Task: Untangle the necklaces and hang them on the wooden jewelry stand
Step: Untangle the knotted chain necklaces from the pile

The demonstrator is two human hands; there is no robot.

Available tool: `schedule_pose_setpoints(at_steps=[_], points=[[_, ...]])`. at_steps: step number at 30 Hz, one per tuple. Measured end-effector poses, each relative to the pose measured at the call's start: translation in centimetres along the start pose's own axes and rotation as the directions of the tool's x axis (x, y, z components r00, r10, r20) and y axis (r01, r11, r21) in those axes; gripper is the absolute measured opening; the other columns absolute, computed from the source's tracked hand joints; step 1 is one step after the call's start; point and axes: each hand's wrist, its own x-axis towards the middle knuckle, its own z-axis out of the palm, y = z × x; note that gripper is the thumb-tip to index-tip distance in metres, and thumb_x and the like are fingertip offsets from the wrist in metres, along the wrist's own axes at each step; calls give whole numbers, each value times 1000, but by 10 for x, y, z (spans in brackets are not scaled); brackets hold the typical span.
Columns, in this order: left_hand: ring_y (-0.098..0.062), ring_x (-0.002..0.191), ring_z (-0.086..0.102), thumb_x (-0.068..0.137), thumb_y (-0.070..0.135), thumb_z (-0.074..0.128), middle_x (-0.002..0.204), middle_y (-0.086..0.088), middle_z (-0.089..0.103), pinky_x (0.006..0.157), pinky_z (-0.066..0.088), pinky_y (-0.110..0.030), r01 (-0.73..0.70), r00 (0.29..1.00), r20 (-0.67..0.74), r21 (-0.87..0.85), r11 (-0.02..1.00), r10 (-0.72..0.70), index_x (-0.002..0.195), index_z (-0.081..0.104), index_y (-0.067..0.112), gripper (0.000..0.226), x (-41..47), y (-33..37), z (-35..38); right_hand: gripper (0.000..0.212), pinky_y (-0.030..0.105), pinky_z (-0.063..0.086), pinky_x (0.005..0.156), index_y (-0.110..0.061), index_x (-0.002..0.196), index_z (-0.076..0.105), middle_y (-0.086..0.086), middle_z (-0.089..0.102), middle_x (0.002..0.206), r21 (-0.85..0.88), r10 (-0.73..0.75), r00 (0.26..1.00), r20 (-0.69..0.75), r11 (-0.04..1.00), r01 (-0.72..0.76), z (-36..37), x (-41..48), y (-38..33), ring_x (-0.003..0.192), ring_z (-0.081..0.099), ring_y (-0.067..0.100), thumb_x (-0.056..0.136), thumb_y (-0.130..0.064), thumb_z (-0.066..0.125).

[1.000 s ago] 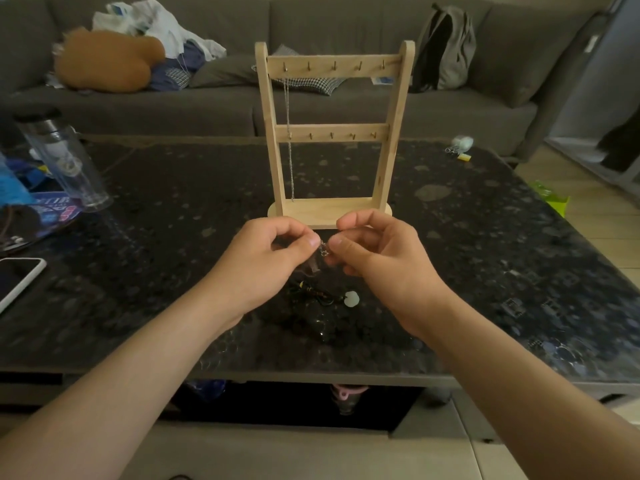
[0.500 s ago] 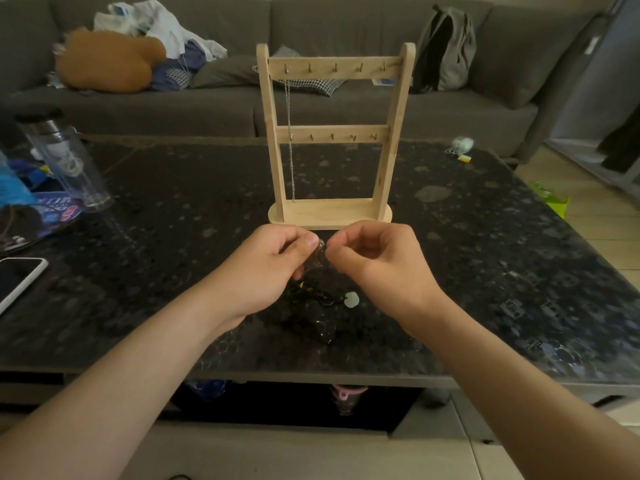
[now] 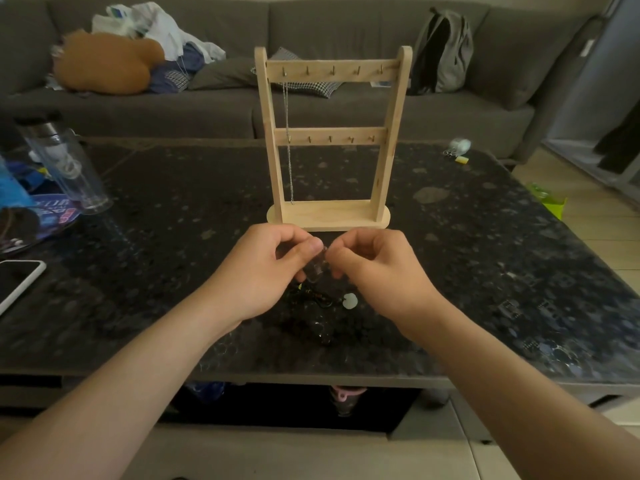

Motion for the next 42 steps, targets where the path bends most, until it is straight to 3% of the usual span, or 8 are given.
schedule_pose_setpoints(at_steps=[7, 12, 17, 23, 26, 32, 37, 42], points=[[-7, 80, 74, 108, 34, 61, 89, 8, 76, 85, 55, -28, -11, 1000, 14, 21, 1000, 10, 104, 75, 29, 15, 1, 0, -2, 17, 32, 58, 77, -5, 87, 77, 1, 74, 76, 62, 89, 996, 12, 994, -90, -3, 7, 5, 77, 70, 16, 97, -16, 67], [-7, 82, 75, 106, 37, 64, 87, 10, 77, 85, 56, -28, -10, 1000, 9, 24, 1000, 9, 102, 77, 33, 14, 0, 0, -1, 16, 17, 54, 64, -12, 86, 81, 1, 74, 74, 50, 36, 999, 19, 998, -37, -1, 3, 3, 69, 67, 9, 97, -22, 75], [-8, 81, 75, 102, 39, 69, 84, 9, 79, 84, 60, -33, -29, 999, -18, 61, 998, 30, 96, 78, 34, 12, -1, 1, -3, 18, 16, 55, 60, -17, 82, 81, 7, 75, 73, -51, -37, 999, -2, 998, 37, 1, 2, 4, 63, 66, 8, 98, -21, 73], [-7, 81, 75, 104, 40, 65, 87, 8, 80, 89, 62, -40, -46, 999, 4, 118, 992, 46, 99, 76, 36, 13, -2, 1, -6, 18, 29, 61, 74, -21, 91, 78, 4, 78, 81, -149, -5, 997, 77, 989, 16, 0, 5, 7, 77, 74, 19, 104, -28, 67], [-10, 81, 76, 104, 40, 66, 85, 7, 80, 89, 63, -43, -48, 999, 16, 113, 992, 46, 98, 77, 37, 13, -2, 3, -6, 19, 23, 59, 71, -19, 94, 76, 1, 76, 79, -148, -12, 994, 105, 989, 27, 2, 5, 9, 75, 72, 15, 105, -27, 63], [-11, 82, 76, 102, 37, 68, 83, 8, 79, 90, 64, -45, -52, 998, 29, 103, 993, 50, 96, 80, 36, 13, -3, 5, -5, 24, 28, 56, 67, -13, 96, 71, 4, 76, 78, -144, 21, 994, 111, 990, -5, 6, 3, 11, 66, 63, 7, 104, -30, 56], [-9, 84, 75, 105, 39, 64, 87, 8, 79, 90, 63, -42, -57, 997, 67, 117, 992, 49, 98, 77, 36, 15, -4, 6, -4, 28, 37, 58, 76, -11, 104, 69, 0, 73, 86, -99, 83, 985, 153, 993, -69, 8, 4, 11, 78, 71, 12, 109, -29, 47], [-8, 86, 75, 108, 38, 60, 91, 8, 78, 95, 61, -44, -37, 994, 103, 103, 994, 27, 99, 75, 36, 17, -3, 5, -4, 31, 36, 53, 74, -13, 93, 66, -2, 67, 77, -20, 113, 979, 173, 994, -111, 7, 6, 8, 74, 66, 14, 110, -24, 42]])
